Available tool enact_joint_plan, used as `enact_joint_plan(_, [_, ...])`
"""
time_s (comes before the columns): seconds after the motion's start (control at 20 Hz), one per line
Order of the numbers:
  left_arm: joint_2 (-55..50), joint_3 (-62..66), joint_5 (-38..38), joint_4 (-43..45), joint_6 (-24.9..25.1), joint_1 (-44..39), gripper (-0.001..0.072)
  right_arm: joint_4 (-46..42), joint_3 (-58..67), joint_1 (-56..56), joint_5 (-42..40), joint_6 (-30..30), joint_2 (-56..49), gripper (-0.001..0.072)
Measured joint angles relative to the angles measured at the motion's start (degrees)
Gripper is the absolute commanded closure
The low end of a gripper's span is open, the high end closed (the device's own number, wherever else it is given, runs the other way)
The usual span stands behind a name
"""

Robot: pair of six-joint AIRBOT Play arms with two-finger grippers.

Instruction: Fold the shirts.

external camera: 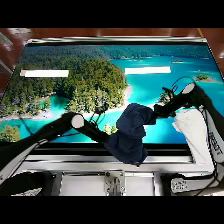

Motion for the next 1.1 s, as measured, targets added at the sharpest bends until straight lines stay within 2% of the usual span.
enact_joint_plan(0.15, [8.50,10.75,-6.16,15.63,-4.74,5.03,0.0669,0.24,7.85,0.02,-0.28,-4.02,10.62,0.0645])
enact_joint_plan(0.25, [14.45,20.90,-7.85,22.67,-6.69,8.50,0.0669,0.66,13.49,0.09,-3.34,-5.53,19.45,0.0645])
enact_joint_plan(0.5, [25.62,43.82,-6.32,30.80,-8.31,16.09,0.0667,0.87,20.61,0.09,-19.89,-6.78,40.98,0.0645])
enact_joint_plan(0.6, [28.59,48.48,-5.25,32.63,-7.87,18.21,0.0667,-0.57,21.42,0.09,-23.19,-5.42,46.49,0.0645])
enact_joint_plan(0.7, [30.75,50.86,-4.72,34.49,-7.45,20.04,0.0667,-2.21,21.88,0.09,-22.71,-2.58,50.34,0.0645])
enact_joint_plan(0.9, [32.74,52.78,-4.07,35.87,-7.04,21.55,0.0668,-3.52,22.21,0.09,-14.73,1.25,53.29,0.0645])
enact_joint_plan(1.1, [32.96,53.29,-0.92,36.59,-5.05,22.27,0.0667,-10.03,22.32,0.11,-9.73,4.57,53.66,0.0645])
